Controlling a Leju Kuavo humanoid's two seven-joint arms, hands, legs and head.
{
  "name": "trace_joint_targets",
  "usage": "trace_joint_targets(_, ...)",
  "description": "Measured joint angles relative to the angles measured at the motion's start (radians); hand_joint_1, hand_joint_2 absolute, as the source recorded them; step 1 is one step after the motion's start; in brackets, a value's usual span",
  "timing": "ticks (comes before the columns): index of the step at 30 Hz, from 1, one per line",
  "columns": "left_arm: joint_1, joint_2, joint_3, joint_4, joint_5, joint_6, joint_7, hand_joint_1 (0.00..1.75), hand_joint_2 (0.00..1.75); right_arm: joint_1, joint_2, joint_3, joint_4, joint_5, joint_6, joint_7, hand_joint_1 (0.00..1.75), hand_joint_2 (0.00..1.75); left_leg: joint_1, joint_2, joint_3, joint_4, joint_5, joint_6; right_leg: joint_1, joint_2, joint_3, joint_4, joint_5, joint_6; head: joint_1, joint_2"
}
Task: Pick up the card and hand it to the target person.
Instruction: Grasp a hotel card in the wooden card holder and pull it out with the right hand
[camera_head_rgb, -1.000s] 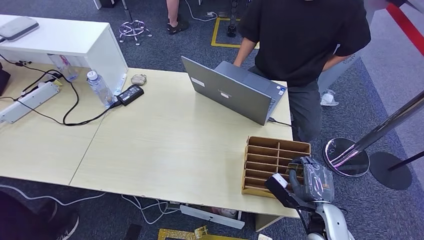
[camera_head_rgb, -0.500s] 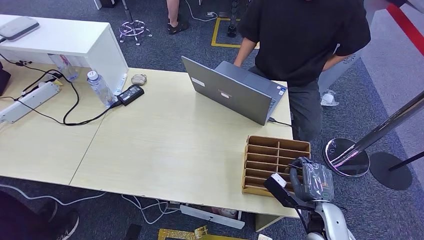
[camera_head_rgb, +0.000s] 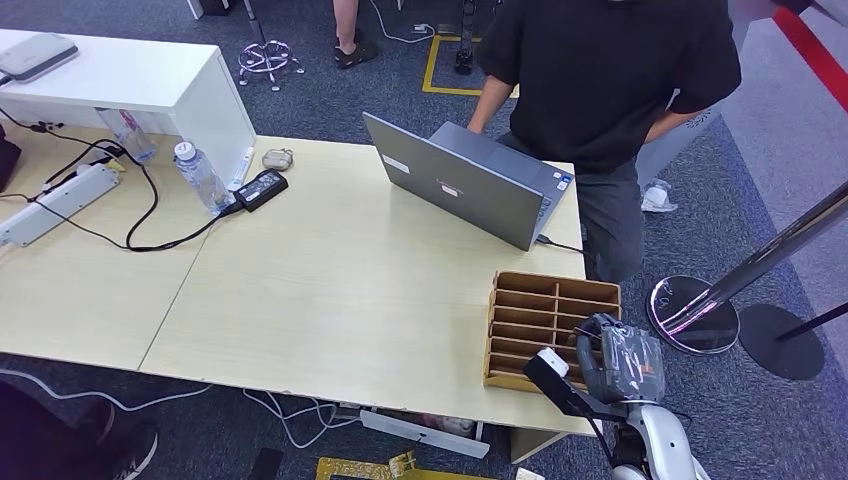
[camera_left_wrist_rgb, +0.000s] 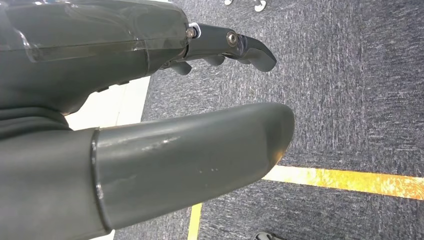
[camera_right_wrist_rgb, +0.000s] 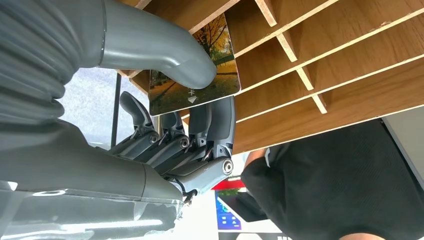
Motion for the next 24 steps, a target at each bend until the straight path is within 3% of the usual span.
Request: trace_joint_targets(24, 0.0, 0.0, 0.0, 0.0, 0.008, 0.0, -0.018, 0.0, 0.0, -0.041, -0.038, -0.018, -0.106, -0.051, -0.026, -0.068, 1.54, 1.75, 0.0, 0.0, 0.0, 0.0, 0.0, 0.0, 0.0, 0.0, 0.0, 0.0, 0.0, 0.0, 0.0, 0.0)
